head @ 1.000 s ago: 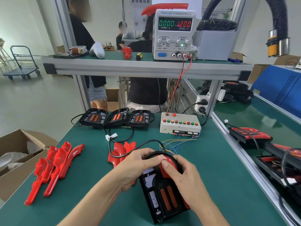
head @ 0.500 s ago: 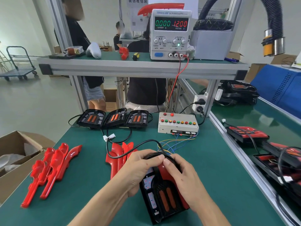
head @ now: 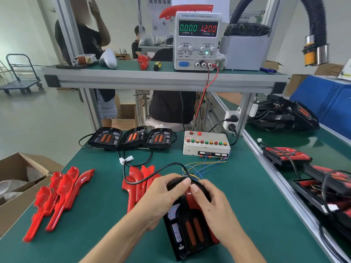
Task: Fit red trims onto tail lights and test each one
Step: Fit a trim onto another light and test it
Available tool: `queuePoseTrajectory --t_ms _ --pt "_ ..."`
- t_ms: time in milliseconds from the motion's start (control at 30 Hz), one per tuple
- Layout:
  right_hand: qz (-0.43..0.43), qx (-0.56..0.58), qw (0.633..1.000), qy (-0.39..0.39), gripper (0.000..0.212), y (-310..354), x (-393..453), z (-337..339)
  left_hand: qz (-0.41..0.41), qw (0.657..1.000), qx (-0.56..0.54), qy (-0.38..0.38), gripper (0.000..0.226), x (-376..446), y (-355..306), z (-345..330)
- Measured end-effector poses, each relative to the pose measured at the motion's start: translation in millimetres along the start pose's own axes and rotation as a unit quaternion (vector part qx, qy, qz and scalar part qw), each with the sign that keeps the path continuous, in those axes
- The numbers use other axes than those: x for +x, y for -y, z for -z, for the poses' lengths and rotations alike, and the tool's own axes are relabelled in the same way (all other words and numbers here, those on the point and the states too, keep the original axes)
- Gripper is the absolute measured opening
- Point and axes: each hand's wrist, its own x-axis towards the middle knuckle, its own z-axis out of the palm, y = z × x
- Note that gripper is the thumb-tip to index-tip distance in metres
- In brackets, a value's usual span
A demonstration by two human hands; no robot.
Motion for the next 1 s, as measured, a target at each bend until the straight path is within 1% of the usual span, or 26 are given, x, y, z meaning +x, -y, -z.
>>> queuePoseTrajectory --t_ms 100,167,233,333,367,500,633,733,833,933,1000 --pt "0.0 0.007 1.0 -0.008 0.046 -2 -1 0 0.003 0.999 -0.02 0.034 0.03 1 3 6" --pt "-0.003 0.007 1.0 -0.01 0.046 -3 -1 1 0.001 0.999 -0.028 0.037 0.031 2 4 7" --pt "-0.016 0.004 1.0 0.007 0.045 -2 -1 6 0.002 0.999 -0.025 0.025 0.032 5 6 6" --pt "-0.032 0.005 0.998 0.054 0.037 -6 -7 19 0.009 1.0 -0.027 0.008 0.035 7 8 10" --pt "-0.034 -0.001 0.998 0.059 0.036 -10 -11 23 0.014 0.999 -0.032 0.008 0.036 7 9 12" --pt "-0.036 -0.014 0.999 0.018 0.046 -26 -21 24 0.025 0.999 -0.026 0.03 0.036 8 12 11" --pt "-0.038 -0.043 0.998 -0.031 0.046 -32 -23 14 0.03 0.999 -0.027 0.01 0.039 11 15 9" --pt "-0.033 -0.067 0.996 -0.04 0.049 -33 -22 10 0.046 0.998 -0.041 -0.003 0.04 11 17 11" --pt "-0.056 -0.032 0.998 -0.013 0.054 -30 -20 12 0.07 0.996 -0.058 -0.007 0.035 12 18 14" --pt "-0.105 0.027 0.993 0.046 0.071 -34 -24 29 0.115 0.984 -0.133 -0.033 0.032 17 15 21" --pt "-0.123 0.066 0.988 0.06 0.065 -38 -33 40 0.145 0.971 -0.186 -0.043 0.033 20 11 28"
